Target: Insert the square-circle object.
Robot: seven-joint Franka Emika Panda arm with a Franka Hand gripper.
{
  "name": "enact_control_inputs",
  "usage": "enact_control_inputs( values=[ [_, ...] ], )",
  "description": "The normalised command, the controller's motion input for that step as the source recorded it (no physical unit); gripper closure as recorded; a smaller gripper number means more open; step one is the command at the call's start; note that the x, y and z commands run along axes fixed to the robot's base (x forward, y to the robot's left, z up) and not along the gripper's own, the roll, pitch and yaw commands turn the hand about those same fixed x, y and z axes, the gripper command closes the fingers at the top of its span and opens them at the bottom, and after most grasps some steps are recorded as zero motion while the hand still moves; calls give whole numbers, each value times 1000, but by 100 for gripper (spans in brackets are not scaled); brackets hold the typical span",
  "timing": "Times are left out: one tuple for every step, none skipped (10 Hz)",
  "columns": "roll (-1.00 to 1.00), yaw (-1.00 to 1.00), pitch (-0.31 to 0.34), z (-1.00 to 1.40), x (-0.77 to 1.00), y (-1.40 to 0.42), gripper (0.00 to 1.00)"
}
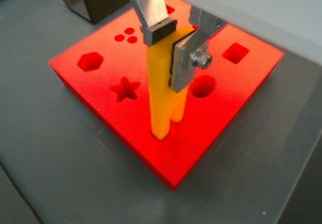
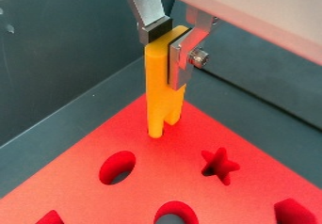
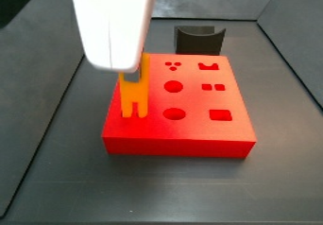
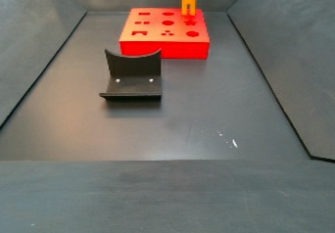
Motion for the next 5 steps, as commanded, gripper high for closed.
enact_control_inputs(
  values=[
    [0,0,-316,-631,-77,-37,100],
    [60,0,-270,-711,-49,-29,100],
    [46,0,-127,-471,0,0,100],
    [0,0,0,-54,0,0,100],
    [0,0,0,0,0,0,100]
  ],
)
